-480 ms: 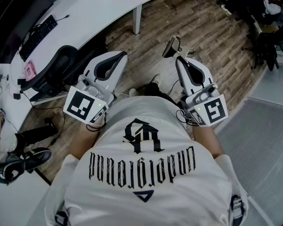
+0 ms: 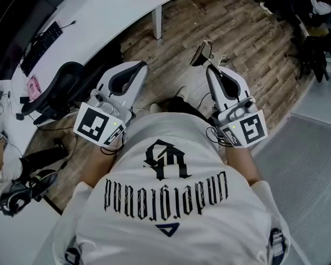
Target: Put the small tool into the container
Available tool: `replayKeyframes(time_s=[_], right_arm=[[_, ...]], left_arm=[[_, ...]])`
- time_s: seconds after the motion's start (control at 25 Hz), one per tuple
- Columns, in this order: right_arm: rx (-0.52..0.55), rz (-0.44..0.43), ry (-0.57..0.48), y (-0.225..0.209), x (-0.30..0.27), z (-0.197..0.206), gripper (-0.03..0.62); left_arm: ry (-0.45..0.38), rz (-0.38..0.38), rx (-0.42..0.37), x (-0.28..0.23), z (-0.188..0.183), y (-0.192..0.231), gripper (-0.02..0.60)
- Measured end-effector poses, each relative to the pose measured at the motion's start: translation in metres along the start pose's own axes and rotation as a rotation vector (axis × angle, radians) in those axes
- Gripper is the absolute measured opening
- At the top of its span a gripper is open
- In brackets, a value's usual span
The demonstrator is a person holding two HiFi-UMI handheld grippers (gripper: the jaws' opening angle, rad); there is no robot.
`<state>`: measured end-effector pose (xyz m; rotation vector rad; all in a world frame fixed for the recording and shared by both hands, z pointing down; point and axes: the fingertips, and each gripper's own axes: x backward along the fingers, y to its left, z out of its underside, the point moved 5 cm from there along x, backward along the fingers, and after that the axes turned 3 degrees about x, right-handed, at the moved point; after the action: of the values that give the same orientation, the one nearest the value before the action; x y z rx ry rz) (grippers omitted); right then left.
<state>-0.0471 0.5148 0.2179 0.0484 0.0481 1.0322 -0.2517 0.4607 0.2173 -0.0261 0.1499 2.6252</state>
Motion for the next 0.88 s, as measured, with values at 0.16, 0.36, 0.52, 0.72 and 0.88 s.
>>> replayKeyframes(time_s=[0.16, 0.36, 0.52, 0.72, 0.88], right_arm=[[-0.013, 0.000, -0.001, -0.032, -0.004, 0.009, 0.015], [-0.027, 0.010, -0.011, -0.091, -0.007, 0.019, 0.015], [-0.023, 0.011, -0.014, -0.145, -0.004, 0.025, 0.015], [-0.004, 0.017, -0.017, -0.196, 0.007, 0.026, 0.015], [-0.030, 0.039, -0.016, -0.222, 0.016, 0.033, 0.015]], left_arm=[[0.017, -0.012, 0.005, -0.029, 0.004, 0.011, 0.015], [0.033, -0.026, 0.017, -0.087, 0.010, 0.022, 0.015], [0.039, -0.028, 0.006, -0.141, 0.014, 0.022, 0.015], [0.032, -0.027, 0.007, -0.189, 0.013, 0.016, 0.015], [0.053, -0.014, 0.014, -0.215, 0.017, 0.011, 0.015]])
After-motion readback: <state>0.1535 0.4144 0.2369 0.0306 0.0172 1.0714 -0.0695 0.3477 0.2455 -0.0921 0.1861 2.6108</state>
